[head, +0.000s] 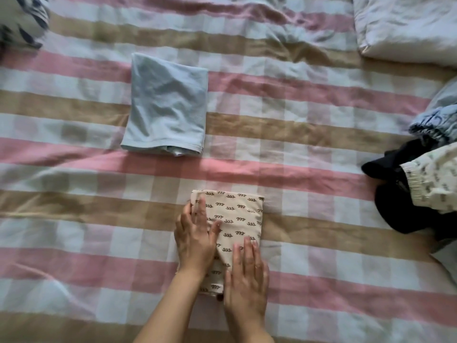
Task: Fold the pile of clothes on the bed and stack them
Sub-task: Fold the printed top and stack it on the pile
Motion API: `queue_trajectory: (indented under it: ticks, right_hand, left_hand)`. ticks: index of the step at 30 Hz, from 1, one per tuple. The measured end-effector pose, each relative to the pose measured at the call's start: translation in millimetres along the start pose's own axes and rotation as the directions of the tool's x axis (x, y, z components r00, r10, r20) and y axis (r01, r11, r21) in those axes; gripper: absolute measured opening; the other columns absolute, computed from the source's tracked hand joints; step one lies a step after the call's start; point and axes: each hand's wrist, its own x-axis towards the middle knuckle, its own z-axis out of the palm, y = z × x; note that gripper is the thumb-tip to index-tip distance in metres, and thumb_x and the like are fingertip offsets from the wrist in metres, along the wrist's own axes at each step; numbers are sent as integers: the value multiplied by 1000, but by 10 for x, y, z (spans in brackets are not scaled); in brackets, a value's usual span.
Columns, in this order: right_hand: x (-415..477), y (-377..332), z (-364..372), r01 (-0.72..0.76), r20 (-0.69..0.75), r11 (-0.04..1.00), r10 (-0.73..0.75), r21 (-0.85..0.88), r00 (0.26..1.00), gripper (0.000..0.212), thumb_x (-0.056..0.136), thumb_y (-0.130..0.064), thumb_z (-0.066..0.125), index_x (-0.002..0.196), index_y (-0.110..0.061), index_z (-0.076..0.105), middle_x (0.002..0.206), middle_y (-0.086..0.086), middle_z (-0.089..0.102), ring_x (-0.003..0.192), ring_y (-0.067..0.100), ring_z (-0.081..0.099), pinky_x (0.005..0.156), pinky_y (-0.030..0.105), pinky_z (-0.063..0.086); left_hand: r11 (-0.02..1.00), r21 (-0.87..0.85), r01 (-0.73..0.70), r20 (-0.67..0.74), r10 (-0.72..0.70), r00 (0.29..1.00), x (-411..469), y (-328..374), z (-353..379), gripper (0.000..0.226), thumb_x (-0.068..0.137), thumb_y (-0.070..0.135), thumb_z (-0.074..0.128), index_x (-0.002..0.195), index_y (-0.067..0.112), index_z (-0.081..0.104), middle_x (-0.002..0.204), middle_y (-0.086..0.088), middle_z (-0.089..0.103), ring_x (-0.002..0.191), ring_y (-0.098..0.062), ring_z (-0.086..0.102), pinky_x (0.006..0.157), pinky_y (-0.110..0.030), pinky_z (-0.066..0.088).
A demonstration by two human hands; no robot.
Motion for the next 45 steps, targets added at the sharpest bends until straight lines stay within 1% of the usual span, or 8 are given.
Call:
queue_trajectory:
  ticks: [5, 8, 12, 17, 22, 32, 39, 45]
  right_hand:
    - [-101, 211, 134, 8, 127, 989, 11, -144, 992, 65, 93, -42, 14, 147, -15, -11, 155, 1, -19, 142, 14, -16, 110, 33, 0]
    - [-126, 238, 104, 8, 120, 996, 3, -89, 993, 58, 97, -41, -1, 146, -13, 11, 155, 2, 7, 144, 14, -5, 107, 30, 9]
    - [34, 257, 7, -129, -53, 942, 152, 309, 987, 43, 92, -19, 50, 131, -3, 45, 131, 14, 46, 121, 23, 40, 99, 25, 28]
    - [359, 252, -51, -512, 238, 681, 460, 524, 855, 40, 88, -19, 61, 124, -2, 51, 116, 14, 56, 111, 26, 50, 92, 24, 35]
    - [455, 218, -113, -555, 339, 589, 444, 588, 830, 25, 89, -24, 60, 99, -1, 57, 95, 12, 63, 89, 27, 58, 74, 24, 44]
    - [1206, -474, -669, -270, 162, 580, 232, 769, 959, 4, 87, -23, 61, 87, -22, 57, 84, -3, 67, 81, 15, 63, 72, 32, 48]
    - [2600, -1253, -486, -180, 140, 524, 117, 832, 983, 4, 89, -22, 59, 90, -22, 54, 93, 5, 66, 88, 24, 64, 80, 44, 52]
    - [3367, -1512, -43, -279, 234, 545, 152, 791, 960, 26, 94, -27, 50, 110, -6, 54, 109, 13, 63, 95, 25, 59, 81, 36, 48]
  left_hand:
    - [985, 171, 15, 51, -25, 998, -92, -95, 108, 60, 90, 54, 13, 143, 29, 24, 140, -16, 41, 128, -35, 39, 96, -49, 36]
    - [991, 113, 73, 9, -74, 997, -139, -28, 62, 59, 91, 46, 26, 142, 19, 34, 135, -17, 46, 122, -36, 44, 94, -49, 38]
    - [967, -154, 204, -29, -211, 977, -236, -42, -12, 61, 87, 18, 60, 139, -1, 34, 125, -25, 50, 113, -39, 48, 91, -41, 38]
    - [848, -348, 400, 164, -366, 916, -218, -202, -86, 31, 83, 27, 67, 103, 7, 55, 94, -6, 64, 91, -28, 59, 69, -30, 40]
    - [730, -509, 456, 357, -302, 884, -172, -234, -183, 12, 85, 25, 66, 85, 14, 61, 85, -2, 68, 81, -19, 63, 70, -32, 50]
    - [787, -589, 183, 65, -180, 981, 443, 47, -1035, 9, 84, 31, 63, 84, 22, 60, 80, 9, 68, 76, -3, 63, 63, -14, 47]
    - [899, -421, -122, -229, 24, 973, 1935, -6, -1541, 33, 87, 38, 57, 100, 7, 59, 90, -3, 65, 81, -17, 59, 66, -28, 42]
    - [913, -405, -50, -133, -4, 991, 2835, -213, -1492, 35, 91, 40, 51, 99, 7, 57, 91, -4, 64, 82, -20, 56, 65, -28, 37]
